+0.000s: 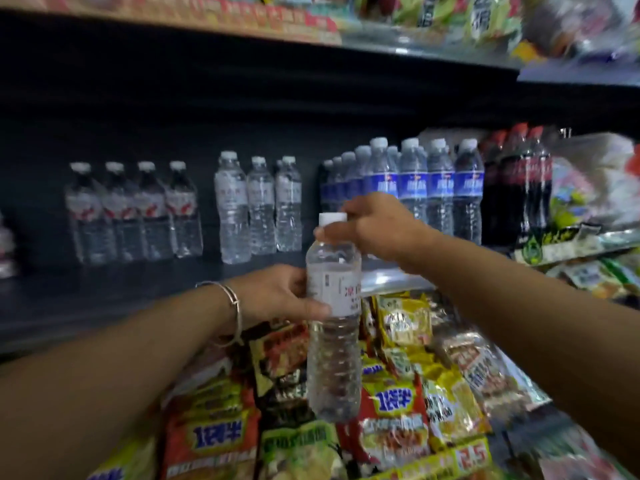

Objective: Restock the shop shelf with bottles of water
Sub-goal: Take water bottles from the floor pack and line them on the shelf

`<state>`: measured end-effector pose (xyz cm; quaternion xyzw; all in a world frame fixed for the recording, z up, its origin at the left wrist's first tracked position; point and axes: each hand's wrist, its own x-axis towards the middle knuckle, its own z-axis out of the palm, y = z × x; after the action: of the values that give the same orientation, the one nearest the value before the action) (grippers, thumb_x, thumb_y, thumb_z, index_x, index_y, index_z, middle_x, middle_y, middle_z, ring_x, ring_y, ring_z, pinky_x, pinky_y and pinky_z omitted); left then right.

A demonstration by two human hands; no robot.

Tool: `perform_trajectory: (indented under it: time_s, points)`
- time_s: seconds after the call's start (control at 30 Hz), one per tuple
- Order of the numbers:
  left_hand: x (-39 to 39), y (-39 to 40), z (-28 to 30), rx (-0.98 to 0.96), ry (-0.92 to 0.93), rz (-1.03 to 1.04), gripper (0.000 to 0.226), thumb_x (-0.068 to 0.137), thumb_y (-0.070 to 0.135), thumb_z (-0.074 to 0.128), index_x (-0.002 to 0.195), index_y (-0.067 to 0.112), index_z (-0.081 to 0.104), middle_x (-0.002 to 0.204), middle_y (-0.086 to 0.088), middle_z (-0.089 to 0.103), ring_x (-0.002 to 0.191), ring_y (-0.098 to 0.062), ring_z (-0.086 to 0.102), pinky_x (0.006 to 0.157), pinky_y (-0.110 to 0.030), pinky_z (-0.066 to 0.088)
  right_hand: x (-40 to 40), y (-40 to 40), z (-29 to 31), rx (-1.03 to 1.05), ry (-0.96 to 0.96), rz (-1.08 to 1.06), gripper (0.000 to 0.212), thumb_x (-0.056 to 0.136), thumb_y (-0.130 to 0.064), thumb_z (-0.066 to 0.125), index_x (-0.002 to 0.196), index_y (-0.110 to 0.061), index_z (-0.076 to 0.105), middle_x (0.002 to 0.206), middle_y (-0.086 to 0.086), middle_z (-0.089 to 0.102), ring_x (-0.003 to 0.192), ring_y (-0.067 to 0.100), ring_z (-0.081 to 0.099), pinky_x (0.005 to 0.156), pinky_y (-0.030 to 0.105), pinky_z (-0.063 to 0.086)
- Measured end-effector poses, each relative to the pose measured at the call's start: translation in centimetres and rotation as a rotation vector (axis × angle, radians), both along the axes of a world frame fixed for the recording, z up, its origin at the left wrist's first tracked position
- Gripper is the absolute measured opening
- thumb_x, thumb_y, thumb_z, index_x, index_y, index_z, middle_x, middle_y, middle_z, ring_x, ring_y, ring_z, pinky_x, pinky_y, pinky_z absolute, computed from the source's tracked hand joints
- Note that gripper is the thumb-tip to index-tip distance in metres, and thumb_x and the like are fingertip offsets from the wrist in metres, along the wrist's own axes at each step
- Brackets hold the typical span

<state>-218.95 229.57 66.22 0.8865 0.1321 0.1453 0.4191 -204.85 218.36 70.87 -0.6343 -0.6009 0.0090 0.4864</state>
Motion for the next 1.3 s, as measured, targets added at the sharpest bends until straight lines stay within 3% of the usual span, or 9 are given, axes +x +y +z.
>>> perform_trajectory:
  time_s: [0.2, 0.37, 0.47, 0.67, 0.77, 0.9, 1.0, 1.17, 1.3]
  points:
    - [-2.8, 2.3, 6.6, -0.067, -0.197, 0.065, 0.048, 0.076, 0.016, 0.066, 0.122, 0.009, 0.055, 0.113, -0.006, 0.069, 0.105, -0.018, 0.065, 0.094, -0.032, 0.051, -2.1, 3.8, 7.4, 0.157, 0.081, -0.055, 0.035, 0.075, -0.032, 0.076, 0.062, -0.008, 0.055, 0.056, -0.001, 0.048, 0.049, 0.012, 0.045, 0.044, 0.019, 0.037]
    - [-2.9, 5.1, 8.8, -0.051, -0.319, 0.135, 0.048, 0.078, 0.019, 0.067, 0.122, 0.008, 0.053, 0.111, -0.005, 0.069, 0.103, -0.018, 0.066, 0.094, -0.034, 0.05, -2.3, 7.5, 10.8, 0.242, 0.116, -0.087, 0.036, 0.076, -0.035, 0.076, 0.081, -0.003, 0.063, 0.067, 0.006, 0.052, 0.056, 0.016, 0.048, 0.052, 0.025, 0.038]
    - [-2.2, 6.7, 8.9, 0.018, -0.32, 0.224, 0.044, 0.078, 0.023, 0.07, 0.117, 0.011, 0.056, 0.109, -0.003, 0.069, 0.101, -0.017, 0.065, 0.093, -0.035, 0.051, -2.0, 10.2, 12.1, 0.254, 0.095, -0.131, 0.05, 0.076, -0.038, 0.075, 0.093, 0.007, 0.065, 0.079, 0.012, 0.057, 0.067, 0.021, 0.054, 0.058, 0.028, 0.042]
    - [-0.6, 10.3, 8.6, 0.056, -0.257, 0.345, 0.064, 0.069, 0.037, 0.076, 0.122, 0.011, 0.052, 0.116, -0.003, 0.063, 0.104, -0.015, 0.062, 0.092, -0.034, 0.052, -0.6, 15.4, 13.5, 0.244, 0.044, -0.18, 0.049, 0.075, -0.043, 0.075, 0.086, 0.004, 0.065, 0.084, 0.016, 0.067, 0.078, 0.03, 0.066, 0.074, 0.039, 0.056]
    - [0.7, 11.7, 8.1, 0.114, -0.184, 0.417, 0.081, 0.053, 0.045, 0.081, 0.121, 0.013, 0.052, 0.116, -0.004, 0.064, 0.104, -0.019, 0.062, 0.094, -0.039, 0.051, 0.1, 17.3, 13.5, 0.233, 0.004, -0.205, 0.043, 0.076, -0.045, 0.074, 0.07, -0.007, 0.054, 0.069, 0.006, 0.055, 0.067, 0.023, 0.058, 0.065, 0.032, 0.05]
    - [2.7, 13.7, 7.0, 0.118, -0.225, 0.497, 0.034, 0.07, 0.021, 0.08, 0.088, 0.022, 0.051, 0.085, 0.005, 0.061, 0.075, -0.007, 0.056, 0.073, -0.024, 0.051, 0.9, 20.0, 12.5, 0.212, -0.025, -0.232, 0.05, 0.078, -0.048, 0.071, 0.059, -0.012, 0.042, 0.064, 0.002, 0.048, 0.066, 0.021, 0.052, 0.062, 0.034, 0.045]
    - [3.6, 14.3, 6.3, 0.143, -0.266, 0.535, 0.033, 0.074, 0.011, 0.077, 0.076, 0.024, 0.047, 0.075, 0.01, 0.057, 0.064, 0.0, 0.052, 0.063, -0.018, 0.046, 1.5, 21.8, 11.8, 0.174, -0.068, -0.252, 0.051, 0.078, -0.051, 0.07, 0.058, -0.013, 0.042, 0.064, 0.001, 0.046, 0.071, 0.022, 0.052, 0.061, 0.032, 0.041]
    - [4.1, 15.1, 6.2, 0.151, -0.255, 0.618, 0.033, 0.073, 0.013, 0.077, 0.071, 0.023, 0.046, 0.075, 0.011, 0.053, 0.069, -0.001, 0.052, 0.084, -0.03, 0.051, 2.7, 23.8, 11.5, 0.118, -0.107, -0.233, 0.052, 0.077, -0.059, 0.066, 0.064, -0.014, 0.044, 0.085, 0.005, 0.055, 0.081, 0.024, 0.057, 0.059, 0.027, 0.039]
    - [4.0, 15.6, 6.2, 0.156, -0.217, 0.646, 0.031, 0.073, 0.016, 0.078, 0.071, 0.023, 0.047, 0.077, 0.01, 0.053, 0.079, -0.011, 0.057, 0.092, -0.039, 0.051, 3.4, 23.3, 10.5, -0.082, 0.03, 0.025, 0.066, 0.069, -0.062, 0.069, 0.105, -0.008, 0.061, 0.104, 0.012, 0.066, 0.08, 0.02, 0.059, 0.069, 0.031, 0.05]
